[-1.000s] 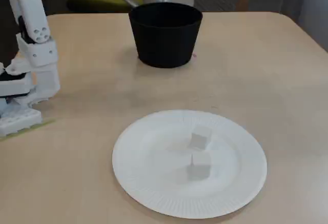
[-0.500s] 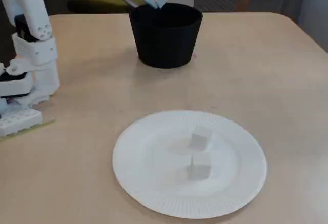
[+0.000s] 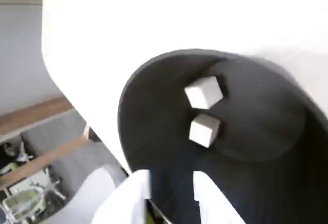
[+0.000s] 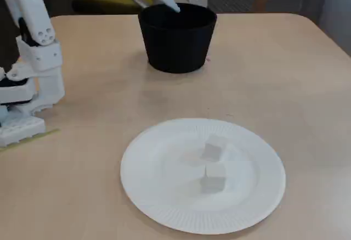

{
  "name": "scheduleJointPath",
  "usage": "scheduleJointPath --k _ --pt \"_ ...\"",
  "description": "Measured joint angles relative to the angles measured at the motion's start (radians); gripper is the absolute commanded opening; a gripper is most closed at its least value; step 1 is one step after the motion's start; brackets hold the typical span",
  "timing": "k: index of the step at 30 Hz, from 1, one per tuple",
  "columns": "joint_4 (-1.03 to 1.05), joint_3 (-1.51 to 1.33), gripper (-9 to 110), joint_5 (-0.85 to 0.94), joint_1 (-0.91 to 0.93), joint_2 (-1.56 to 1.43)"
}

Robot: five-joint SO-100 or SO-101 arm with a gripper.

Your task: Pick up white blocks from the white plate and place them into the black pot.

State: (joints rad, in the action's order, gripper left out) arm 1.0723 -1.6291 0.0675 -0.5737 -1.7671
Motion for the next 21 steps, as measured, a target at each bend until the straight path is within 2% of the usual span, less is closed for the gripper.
scheduleJointPath --k 4,10,15,21 --pt "0.153 0.020 -2 0.063 0.184 -0.104" --pt "0.276 0.014 -2 0.253 0.615 -0.179" --pt "0.155 -0.124 -2 0.362 0.850 -0.181" --pt "-0.040 -0.275 -2 0.419 0.957 -0.156"
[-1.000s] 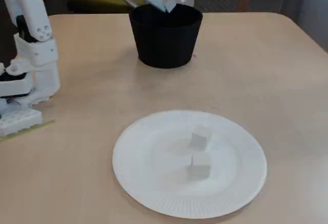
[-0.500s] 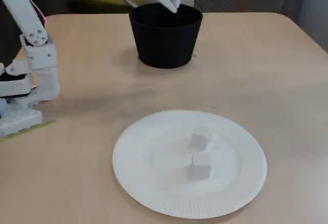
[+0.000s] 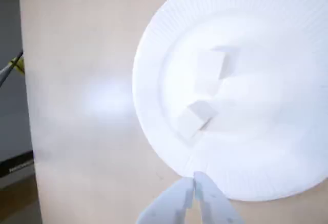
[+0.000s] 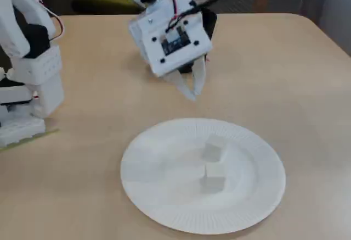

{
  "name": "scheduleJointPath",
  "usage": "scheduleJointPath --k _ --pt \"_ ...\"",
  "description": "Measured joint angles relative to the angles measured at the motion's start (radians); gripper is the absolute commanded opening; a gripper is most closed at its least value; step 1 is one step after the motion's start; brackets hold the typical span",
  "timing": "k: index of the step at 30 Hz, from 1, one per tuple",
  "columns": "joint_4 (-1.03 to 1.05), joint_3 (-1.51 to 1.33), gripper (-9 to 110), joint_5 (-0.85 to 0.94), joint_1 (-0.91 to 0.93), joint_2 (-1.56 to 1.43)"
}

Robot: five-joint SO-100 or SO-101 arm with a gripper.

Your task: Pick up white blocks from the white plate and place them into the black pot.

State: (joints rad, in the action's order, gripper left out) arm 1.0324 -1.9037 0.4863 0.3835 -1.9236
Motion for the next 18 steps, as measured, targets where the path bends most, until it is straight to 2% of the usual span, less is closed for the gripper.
scheduleJointPath --k 8,16,18 --pt "-0.101 0.003 -2 0.023 0.034 0.118" --pt "-0.018 0.202 -2 0.014 0.069 0.350" --pt "0.011 0.255 2 0.014 0.064 0.393"
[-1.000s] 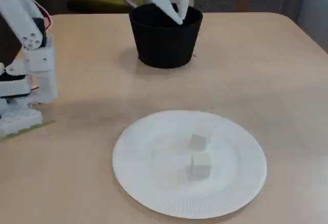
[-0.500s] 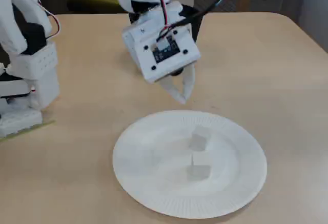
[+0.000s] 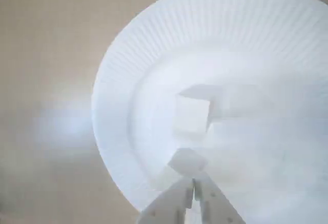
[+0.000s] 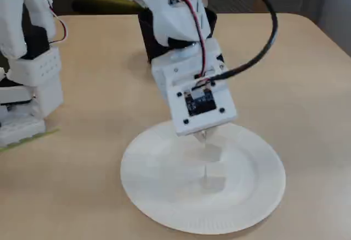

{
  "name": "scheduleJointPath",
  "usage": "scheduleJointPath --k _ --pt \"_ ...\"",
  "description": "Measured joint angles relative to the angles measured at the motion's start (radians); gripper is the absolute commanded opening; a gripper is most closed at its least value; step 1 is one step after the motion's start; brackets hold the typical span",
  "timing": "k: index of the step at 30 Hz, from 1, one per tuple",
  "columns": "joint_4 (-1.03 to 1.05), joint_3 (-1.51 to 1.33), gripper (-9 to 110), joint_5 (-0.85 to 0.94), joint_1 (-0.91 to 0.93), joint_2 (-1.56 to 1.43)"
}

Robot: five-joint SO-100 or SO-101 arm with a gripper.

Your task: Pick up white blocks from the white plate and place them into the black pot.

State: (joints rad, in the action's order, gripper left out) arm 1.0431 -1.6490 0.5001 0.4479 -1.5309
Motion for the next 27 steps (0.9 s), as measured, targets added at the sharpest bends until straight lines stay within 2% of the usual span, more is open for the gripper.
scheduleJointPath --k 5,10,27 --pt "0.041 0.041 15 0.000 0.025 0.023" --pt "0.058 0.041 21 -0.003 0.072 0.074" --pt "0.083 0.187 26 0.000 0.101 0.233"
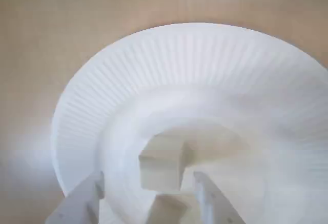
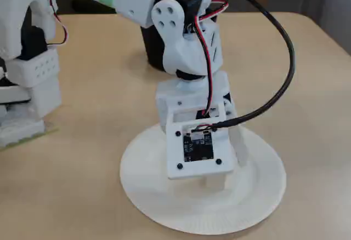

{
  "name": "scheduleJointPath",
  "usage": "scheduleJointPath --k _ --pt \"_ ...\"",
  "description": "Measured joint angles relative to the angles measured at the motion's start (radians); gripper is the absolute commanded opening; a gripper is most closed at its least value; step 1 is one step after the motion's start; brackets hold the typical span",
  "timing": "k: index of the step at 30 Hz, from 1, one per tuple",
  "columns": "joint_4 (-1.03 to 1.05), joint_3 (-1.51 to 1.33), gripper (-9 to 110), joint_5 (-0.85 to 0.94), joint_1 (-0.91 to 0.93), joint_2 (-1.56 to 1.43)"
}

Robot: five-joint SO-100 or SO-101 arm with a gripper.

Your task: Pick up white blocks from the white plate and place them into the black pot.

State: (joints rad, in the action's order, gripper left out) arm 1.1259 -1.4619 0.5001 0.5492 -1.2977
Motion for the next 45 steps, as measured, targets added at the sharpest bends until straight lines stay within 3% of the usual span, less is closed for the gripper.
scheduleJointPath --k 8,13,16,29,38,45 --pt "0.012 0.054 23 0.000 -0.005 0.087" --pt "-0.011 0.069 12 -0.009 -0.008 0.127" --pt "-0.034 0.084 -2 -0.023 -0.008 0.153" --pt "0.112 0.270 -2 -0.043 -0.071 0.115" --pt "-0.087 0.002 -2 -0.235 -0.356 -0.456" --pt "-0.192 -0.219 -2 -0.339 -0.821 -0.664"
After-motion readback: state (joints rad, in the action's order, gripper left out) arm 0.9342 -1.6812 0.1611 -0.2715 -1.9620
